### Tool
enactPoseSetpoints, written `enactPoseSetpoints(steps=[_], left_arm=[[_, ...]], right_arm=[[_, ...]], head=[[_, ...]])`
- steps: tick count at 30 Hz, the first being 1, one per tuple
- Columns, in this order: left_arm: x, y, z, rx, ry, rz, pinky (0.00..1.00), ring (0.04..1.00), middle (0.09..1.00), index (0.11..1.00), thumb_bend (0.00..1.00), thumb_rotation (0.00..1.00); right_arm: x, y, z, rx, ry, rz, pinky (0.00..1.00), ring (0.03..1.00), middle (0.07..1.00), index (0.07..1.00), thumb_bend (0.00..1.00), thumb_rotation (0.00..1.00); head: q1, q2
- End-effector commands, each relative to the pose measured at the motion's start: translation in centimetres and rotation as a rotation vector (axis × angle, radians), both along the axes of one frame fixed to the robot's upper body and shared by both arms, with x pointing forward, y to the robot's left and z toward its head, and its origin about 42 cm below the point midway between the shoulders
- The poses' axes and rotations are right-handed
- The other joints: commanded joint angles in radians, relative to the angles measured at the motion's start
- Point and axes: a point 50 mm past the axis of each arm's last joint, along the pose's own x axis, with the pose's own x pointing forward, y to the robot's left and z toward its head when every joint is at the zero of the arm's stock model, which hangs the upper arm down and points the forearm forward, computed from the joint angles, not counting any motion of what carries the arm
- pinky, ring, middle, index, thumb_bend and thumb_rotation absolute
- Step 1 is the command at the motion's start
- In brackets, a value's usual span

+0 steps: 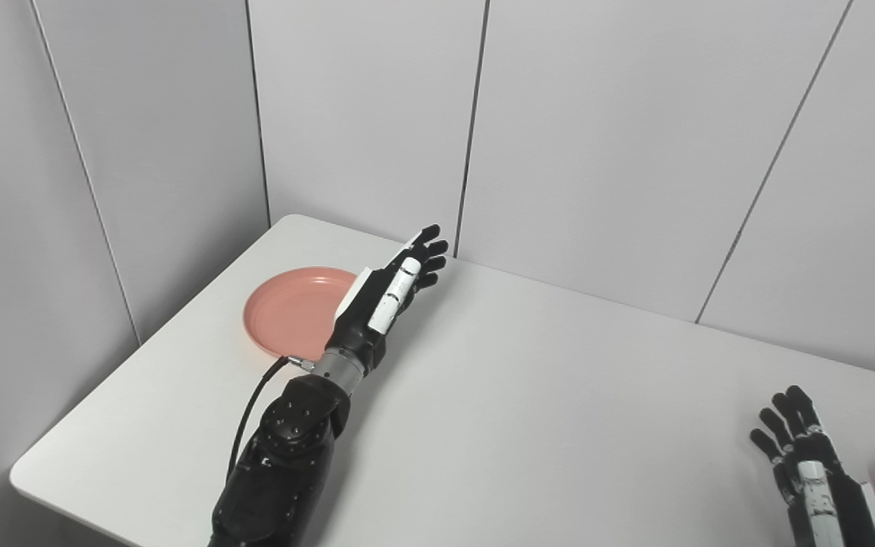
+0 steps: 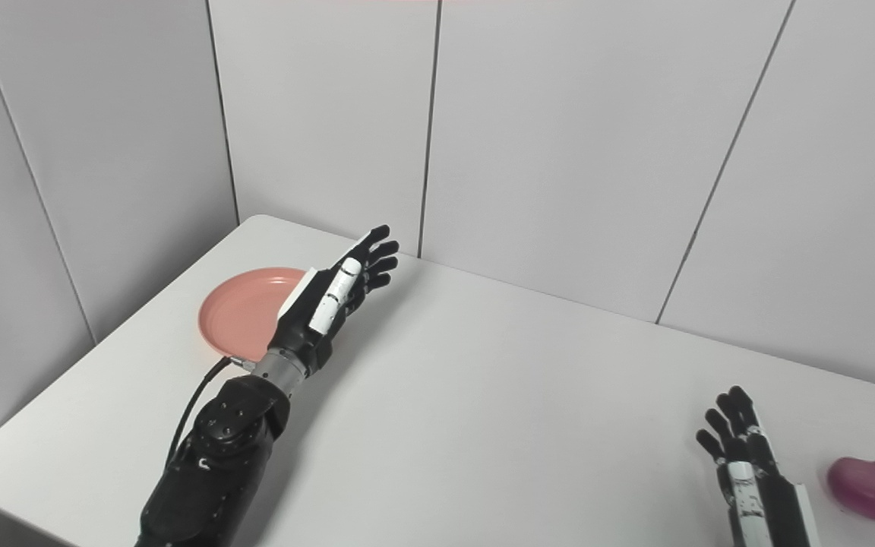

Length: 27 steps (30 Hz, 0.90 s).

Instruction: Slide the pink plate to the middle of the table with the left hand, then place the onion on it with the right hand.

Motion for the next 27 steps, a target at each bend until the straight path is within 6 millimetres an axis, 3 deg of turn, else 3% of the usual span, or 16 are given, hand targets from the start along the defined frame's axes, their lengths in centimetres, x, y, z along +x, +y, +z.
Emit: enactPoseSetpoints(steps=[1, 11, 19, 21, 27], left_arm=[[1.3, 1.2, 3.2, 0.035, -0.092, 0.023, 0.92, 0.918, 0.926, 0.919, 0.52, 1.0], [3.2, 6.9, 4.0, 0.099, -0.07, 0.121, 0.9, 0.912, 0.917, 0.911, 0.55, 1.0], [4.4, 11.1, 6.6, 0.122, -0.085, 0.175, 0.9, 0.903, 0.909, 0.902, 0.59, 1.0], [4.5, 11.8, 7.2, 0.124, -0.079, 0.19, 0.89, 0.903, 0.919, 0.912, 0.53, 1.0], [4.9, 14.1, 7.7, 0.133, -0.07, 0.241, 0.88, 0.885, 0.894, 0.895, 0.51, 1.0]], right_arm=[[-1.8, -1.1, -2.1, -0.005, 0.051, -0.002, 0.95, 0.948, 0.953, 0.963, 0.7, 0.8], [-1.7, -1.3, -2.2, -0.019, 0.045, 0.01, 0.96, 0.953, 0.956, 0.969, 0.69, 0.82], [-1.7, -1.3, -2.0, -0.015, 0.038, 0.014, 0.94, 0.946, 0.953, 0.963, 0.68, 0.81], [-1.7, -1.4, -1.8, -0.01, 0.032, 0.018, 0.94, 0.941, 0.954, 0.963, 0.68, 0.81], [-1.7, -1.4, -1.6, -0.019, 0.022, 0.017, 0.91, 0.929, 0.948, 0.956, 0.69, 0.83]], head=[[0.001, 0.0], [0.013, -0.007], [0.017, 0.0], [0.019, -0.001], [0.021, -0.002]])
